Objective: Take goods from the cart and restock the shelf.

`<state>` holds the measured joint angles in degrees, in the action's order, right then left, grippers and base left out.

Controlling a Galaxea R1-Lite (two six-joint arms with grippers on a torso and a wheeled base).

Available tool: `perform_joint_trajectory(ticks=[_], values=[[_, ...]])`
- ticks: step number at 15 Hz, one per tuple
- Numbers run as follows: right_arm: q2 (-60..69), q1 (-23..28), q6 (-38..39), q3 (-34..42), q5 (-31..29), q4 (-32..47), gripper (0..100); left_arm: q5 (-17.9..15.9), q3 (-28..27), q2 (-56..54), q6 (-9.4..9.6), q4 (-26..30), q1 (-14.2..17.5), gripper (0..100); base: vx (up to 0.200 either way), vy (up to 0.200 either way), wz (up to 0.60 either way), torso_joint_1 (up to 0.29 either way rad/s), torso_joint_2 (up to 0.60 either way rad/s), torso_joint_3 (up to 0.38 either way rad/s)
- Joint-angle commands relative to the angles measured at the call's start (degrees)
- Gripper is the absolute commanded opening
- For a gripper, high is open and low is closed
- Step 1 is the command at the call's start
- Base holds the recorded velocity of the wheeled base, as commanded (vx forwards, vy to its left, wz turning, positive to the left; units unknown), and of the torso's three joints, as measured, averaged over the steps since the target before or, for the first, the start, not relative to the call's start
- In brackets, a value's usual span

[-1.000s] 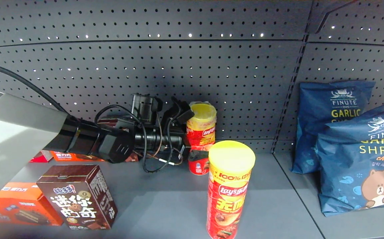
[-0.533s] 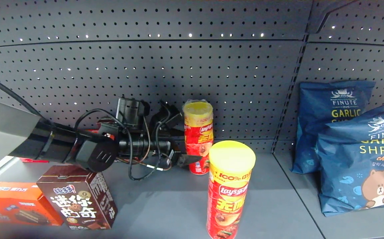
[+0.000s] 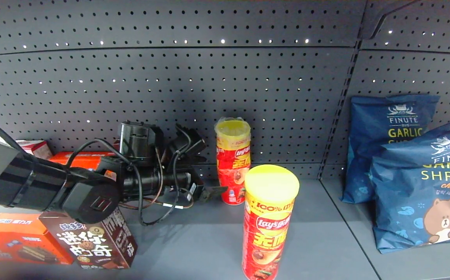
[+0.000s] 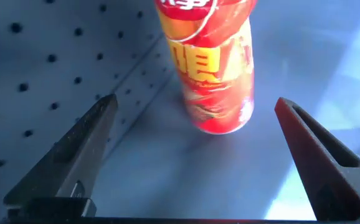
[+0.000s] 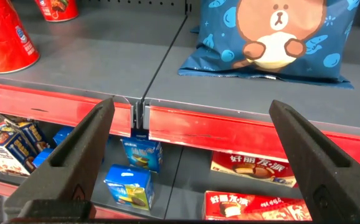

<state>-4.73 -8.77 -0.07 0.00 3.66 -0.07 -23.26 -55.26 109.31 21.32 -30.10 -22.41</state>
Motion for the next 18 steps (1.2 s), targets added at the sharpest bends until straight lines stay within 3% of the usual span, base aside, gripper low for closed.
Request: perform_joint_trajectory(ticks=[1, 4, 18], values=[[-0.1, -0.02, -0.01, 0.0, 0.03, -0.01, 100, 3.31, -0.2, 1.25, -0.32, -1.01, -0.27, 100, 0.0, 0.0, 0.0, 0.0, 0.0, 0.0], [-0.1, -0.02, -0.01, 0.0, 0.03, -0.01, 100, 7.18, -0.46, 3.1, -2.42, -3.65, -0.71, 100, 0.0, 0.0, 0.0, 0.0, 0.0, 0.0], [-0.1, -0.02, -0.01, 0.0, 0.03, -0.01, 100, 13.68, -0.9, 3.63, -2.69, -3.74, 1.14, 100, 0.0, 0.0, 0.0, 0.0, 0.0, 0.0]])
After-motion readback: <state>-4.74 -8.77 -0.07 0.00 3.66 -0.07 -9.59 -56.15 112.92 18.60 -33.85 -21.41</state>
